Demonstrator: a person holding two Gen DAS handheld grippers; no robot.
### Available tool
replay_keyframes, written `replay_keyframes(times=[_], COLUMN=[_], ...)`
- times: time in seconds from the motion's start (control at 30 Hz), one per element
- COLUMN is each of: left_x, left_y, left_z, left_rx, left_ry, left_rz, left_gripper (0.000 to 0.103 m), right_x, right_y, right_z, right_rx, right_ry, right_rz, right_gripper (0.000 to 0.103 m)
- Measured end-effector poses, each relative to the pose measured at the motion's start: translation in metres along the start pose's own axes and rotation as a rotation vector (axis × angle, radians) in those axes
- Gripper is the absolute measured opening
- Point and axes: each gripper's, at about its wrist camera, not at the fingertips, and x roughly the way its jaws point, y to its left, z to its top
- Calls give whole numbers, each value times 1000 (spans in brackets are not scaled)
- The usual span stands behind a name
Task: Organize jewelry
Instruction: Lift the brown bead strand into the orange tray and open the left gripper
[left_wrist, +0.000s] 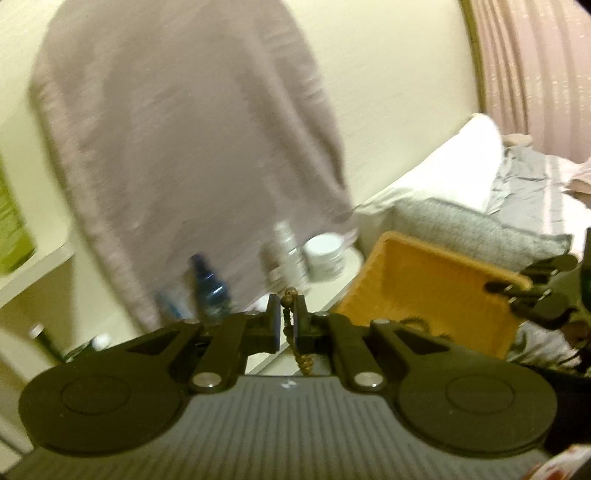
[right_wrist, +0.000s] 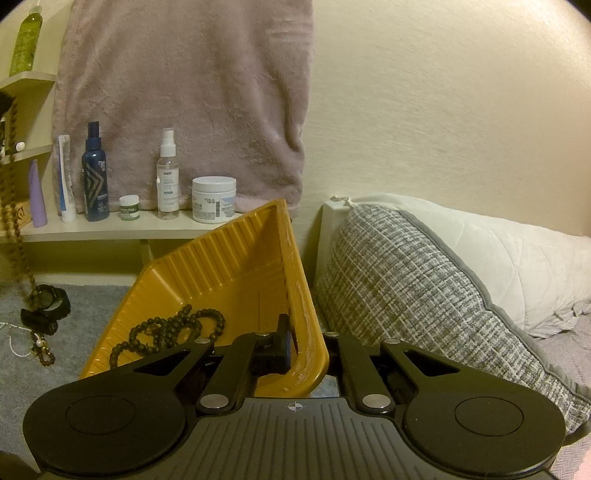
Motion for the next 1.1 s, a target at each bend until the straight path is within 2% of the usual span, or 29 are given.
replay_keyframes(times=[0.3,0.6,0.73,1.1], left_x=[24,66,82,117], left_y=[-48,-99,-112,-121], left_z=[35,38,31,5], left_rx=[26,65,57,42], left_ry=[-53,-2,39,141], left_rz=[-156,-292,-331,-350], left_gripper=[6,6,6,6], right_x=[-1,-1,-1,-1], right_y=[1,-1,-2,-2], right_z=[1,-1,-1,-1], right_rx=[4,8,9,11], right_ry=[-2,-1,1,2], right_rz=[3,5,4,4], right_gripper=[6,6,6,6])
